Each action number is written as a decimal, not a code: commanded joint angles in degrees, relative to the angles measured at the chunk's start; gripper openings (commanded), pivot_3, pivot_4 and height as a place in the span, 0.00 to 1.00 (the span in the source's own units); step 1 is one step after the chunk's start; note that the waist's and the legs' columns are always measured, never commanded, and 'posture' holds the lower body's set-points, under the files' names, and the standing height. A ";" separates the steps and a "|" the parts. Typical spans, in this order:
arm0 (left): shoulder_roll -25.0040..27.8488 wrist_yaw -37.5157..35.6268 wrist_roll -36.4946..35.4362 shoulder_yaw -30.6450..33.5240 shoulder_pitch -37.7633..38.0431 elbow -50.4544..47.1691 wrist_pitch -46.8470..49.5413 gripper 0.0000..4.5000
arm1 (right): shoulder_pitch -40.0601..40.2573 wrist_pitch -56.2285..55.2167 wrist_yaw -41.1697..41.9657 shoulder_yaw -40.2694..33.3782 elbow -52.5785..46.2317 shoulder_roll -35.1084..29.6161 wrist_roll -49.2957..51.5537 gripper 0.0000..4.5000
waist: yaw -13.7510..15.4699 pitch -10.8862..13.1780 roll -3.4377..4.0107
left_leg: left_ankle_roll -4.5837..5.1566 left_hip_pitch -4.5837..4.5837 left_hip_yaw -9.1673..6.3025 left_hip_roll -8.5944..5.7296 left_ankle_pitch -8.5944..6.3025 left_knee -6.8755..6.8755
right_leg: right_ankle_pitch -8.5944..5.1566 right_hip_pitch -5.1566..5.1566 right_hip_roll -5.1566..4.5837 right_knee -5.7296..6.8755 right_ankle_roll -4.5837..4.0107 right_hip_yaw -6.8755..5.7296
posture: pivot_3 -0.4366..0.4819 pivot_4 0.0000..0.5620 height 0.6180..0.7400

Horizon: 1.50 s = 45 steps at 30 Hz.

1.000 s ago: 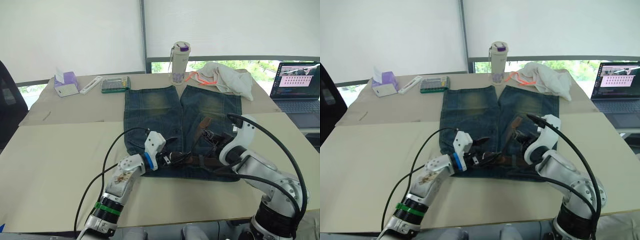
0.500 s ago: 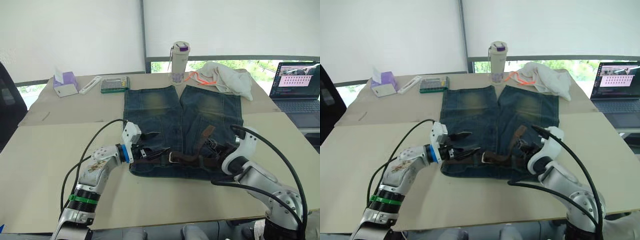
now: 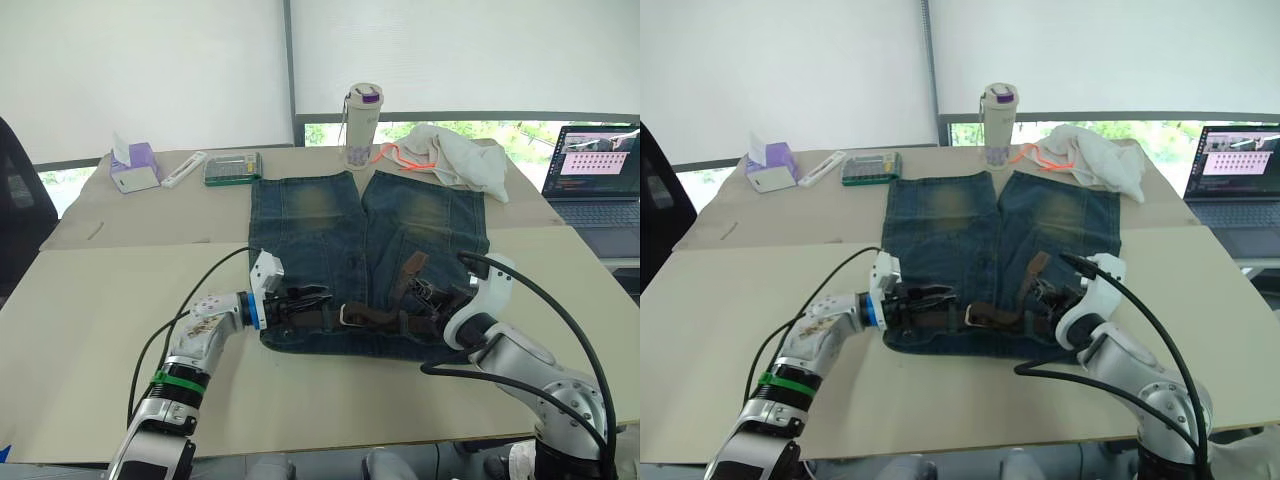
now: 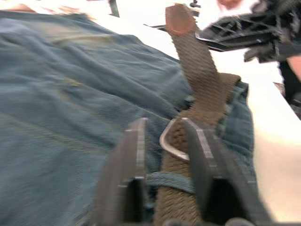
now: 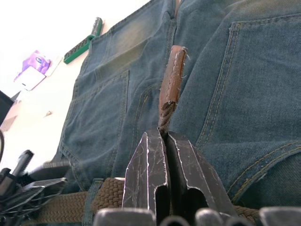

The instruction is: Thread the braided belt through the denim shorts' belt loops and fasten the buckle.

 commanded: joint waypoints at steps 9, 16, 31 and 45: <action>-3.00 -5.78 4.03 -2.10 -5.00 8.69 -7.21 0.01 | 0.81 -1.98 0.67 0.95 -1.18 -1.56 0.38 0.00 | 0.03 0.00 0.00 | 0.01 0.00 0.01 -0.01 0.00 0.01 | 0.00 0.02 0.00 0.01 0.00 0.00 | 0.48 0.27 1.00; -5.72 -4.54 7.97 -3.32 -7.31 14.50 -11.75 0.01 | 1.17 -1.83 0.30 1.24 -1.20 -2.20 0.71 0.00 | 0.27 -0.01 -0.01 | 0.02 0.00 0.00 -0.05 0.01 0.05 | 0.00 0.06 -0.03 0.00 0.01 -0.02 | 0.48 0.27 1.00; -5.60 -6.51 2.95 1.57 -7.05 9.44 -4.62 0.01 | 1.36 -2.07 0.83 1.23 -0.97 -3.03 0.45 0.00 | 0.15 -0.01 -0.01 | 0.03 0.00 -0.02 -0.05 0.01 0.08 | 0.00 0.08 -0.03 0.03 0.03 -0.04 | 0.48 0.27 1.00; -1.96 -5.00 4.10 -1.73 -6.26 -2.12 1.17 0.01 | 1.51 -2.22 1.50 1.73 -0.61 -3.22 -0.18 0.00 | 0.07 -0.01 -0.01 | 0.04 0.00 -0.01 -0.02 0.01 0.07 | 0.00 0.05 -0.01 0.04 0.02 -0.01 | 0.48 0.27 1.00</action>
